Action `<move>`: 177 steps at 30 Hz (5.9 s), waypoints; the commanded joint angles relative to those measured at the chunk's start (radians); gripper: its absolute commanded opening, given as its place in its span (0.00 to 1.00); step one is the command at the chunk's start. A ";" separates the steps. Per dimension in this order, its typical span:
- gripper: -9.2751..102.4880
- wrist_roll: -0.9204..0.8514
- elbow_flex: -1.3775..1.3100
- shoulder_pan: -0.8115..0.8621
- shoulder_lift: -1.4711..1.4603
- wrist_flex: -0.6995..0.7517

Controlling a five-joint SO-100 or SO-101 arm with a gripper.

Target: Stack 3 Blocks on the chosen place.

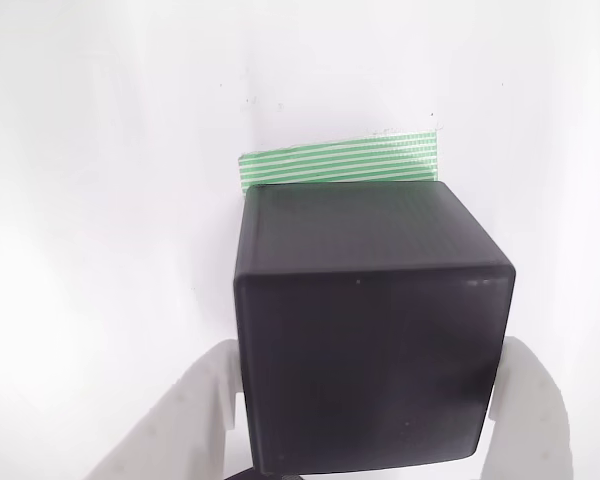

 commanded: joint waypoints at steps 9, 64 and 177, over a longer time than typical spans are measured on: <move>0.40 0.006 -0.026 -0.041 0.006 -0.005; 0.40 -0.999 -0.115 0.500 -0.025 0.106; 0.28 0.017 -0.187 -0.051 0.146 0.212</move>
